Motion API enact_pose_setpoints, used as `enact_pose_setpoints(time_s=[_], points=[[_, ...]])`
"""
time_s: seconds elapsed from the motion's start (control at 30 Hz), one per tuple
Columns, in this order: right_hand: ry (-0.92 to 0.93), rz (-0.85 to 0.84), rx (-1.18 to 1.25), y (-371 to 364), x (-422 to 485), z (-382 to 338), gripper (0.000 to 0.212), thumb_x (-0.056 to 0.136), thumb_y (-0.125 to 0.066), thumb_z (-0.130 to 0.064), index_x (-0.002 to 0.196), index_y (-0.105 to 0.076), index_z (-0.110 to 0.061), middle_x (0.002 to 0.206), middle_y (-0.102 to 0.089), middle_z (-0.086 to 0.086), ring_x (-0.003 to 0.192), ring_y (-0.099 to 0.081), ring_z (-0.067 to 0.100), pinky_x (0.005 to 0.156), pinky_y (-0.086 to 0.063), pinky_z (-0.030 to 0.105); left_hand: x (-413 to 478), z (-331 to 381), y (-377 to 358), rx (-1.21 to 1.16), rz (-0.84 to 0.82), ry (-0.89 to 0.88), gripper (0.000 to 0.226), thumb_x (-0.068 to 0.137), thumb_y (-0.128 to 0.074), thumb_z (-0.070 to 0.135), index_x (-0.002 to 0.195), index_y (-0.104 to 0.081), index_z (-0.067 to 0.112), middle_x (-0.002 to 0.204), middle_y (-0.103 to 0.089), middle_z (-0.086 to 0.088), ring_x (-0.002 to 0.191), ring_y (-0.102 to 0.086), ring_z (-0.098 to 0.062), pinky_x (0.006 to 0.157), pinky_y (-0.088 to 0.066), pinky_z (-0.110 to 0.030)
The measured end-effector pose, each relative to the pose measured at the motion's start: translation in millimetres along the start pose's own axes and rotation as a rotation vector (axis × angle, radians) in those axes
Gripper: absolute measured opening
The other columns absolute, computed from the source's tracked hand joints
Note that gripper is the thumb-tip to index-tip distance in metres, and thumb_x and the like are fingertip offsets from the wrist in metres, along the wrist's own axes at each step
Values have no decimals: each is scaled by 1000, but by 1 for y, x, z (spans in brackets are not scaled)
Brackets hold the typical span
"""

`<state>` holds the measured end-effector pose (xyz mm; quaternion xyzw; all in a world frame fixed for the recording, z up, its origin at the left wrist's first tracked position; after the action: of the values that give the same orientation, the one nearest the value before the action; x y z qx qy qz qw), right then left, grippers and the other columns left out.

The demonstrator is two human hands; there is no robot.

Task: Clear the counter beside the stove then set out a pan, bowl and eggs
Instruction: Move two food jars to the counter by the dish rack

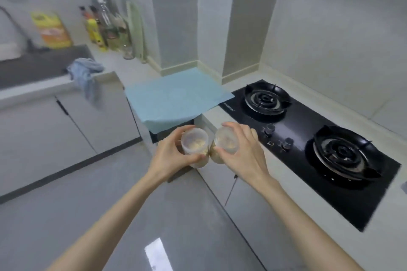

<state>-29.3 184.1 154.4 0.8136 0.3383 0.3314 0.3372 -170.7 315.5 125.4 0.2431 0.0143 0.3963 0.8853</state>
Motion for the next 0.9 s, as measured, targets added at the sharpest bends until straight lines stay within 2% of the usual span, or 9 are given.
enact_pose_setpoints(time_s=[0.1, 0.23, 0.33, 0.43, 0.5, 0.63, 0.8, 0.9], points=[[92, -69, 45, -66, 27, -73, 58, 75, -69, -42, 127, -45, -39, 123, -48, -14, 114, -39, 11, 84, -39, 24, -10, -45, 87, -7, 113, 72, 73, 55, -88, 33, 121, -57, 39, 108, -64, 25, 98, -61, 6, 81, -57, -31], [228, -160, 115, -152, 51, -178, 59, 73, -70, -43, 126, -46, -37, 124, -51, -16, 115, -41, 11, 89, -42, 27, -37, -99, 205, 36, 268, 124, 73, 55, -89, 32, 121, -58, 40, 112, -64, 24, 102, -60, 5, 80, -58, -31], [313, -223, 173, -206, 62, -249, 60, 72, -69, -46, 127, -45, -37, 124, -52, -17, 113, -42, 12, 88, -44, 31, -59, -133, 279, 59, 363, 181, 74, 53, -89, 31, 119, -58, 44, 112, -64, 24, 102, -61, 3, 79, -58, -32], [413, -324, 224, -262, 68, -321, 61, 73, -69, -46, 127, -44, -36, 125, -52, -17, 110, -41, 11, 86, -44, 31, -85, -162, 350, 86, 476, 234, 76, 48, -85, 41, 119, -57, 46, 111, -64, 28, 99, -62, 3, 81, -57, -32], [483, -369, 254, -294, 72, -365, 61, 72, -70, -43, 127, -45, -35, 124, -52, -18, 106, -40, 10, 86, -45, 32, -102, -181, 391, 89, 554, 277, 76, 48, -87, 38, 118, -57, 46, 109, -64, 29, 97, -62, 5, 80, -57, -31], [593, -440, 270, -342, 79, -427, 61, 73, -73, -40, 128, -46, -35, 124, -51, -21, 104, -38, 8, 82, -40, 25, -123, -210, 445, 82, 664, 324, 74, 54, -91, 29, 118, -58, 44, 111, -63, 27, 100, -60, 5, 79, -58, -32], [676, -557, 322, -412, 99, -499, 62, 74, -72, -42, 128, -43, -38, 123, -52, -20, 108, -39, 10, 85, -44, 30, -138, -252, 517, 118, 800, 397, 73, 48, -89, 40, 112, -56, 52, 110, -64, 27, 101, -60, 4, 80, -58, -31], [704, -601, 348, -452, 119, -535, 61, 74, -72, -41, 128, -43, -37, 122, -53, -18, 109, -40, 12, 85, -43, 31, -133, -277, 557, 147, 857, 431, 73, 50, -92, 37, 110, -54, 54, 108, -62, 30, 98, -59, 5, 82, -56, -29]])
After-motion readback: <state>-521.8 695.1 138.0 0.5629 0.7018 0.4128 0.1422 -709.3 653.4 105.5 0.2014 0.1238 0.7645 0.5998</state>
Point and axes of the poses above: each hand's wrist, its own x-axis towards the middle knuckle, its own y-axis out of the back of the hand, z = x × y, the point moved 8 cm from there along x, towards the middle knuckle
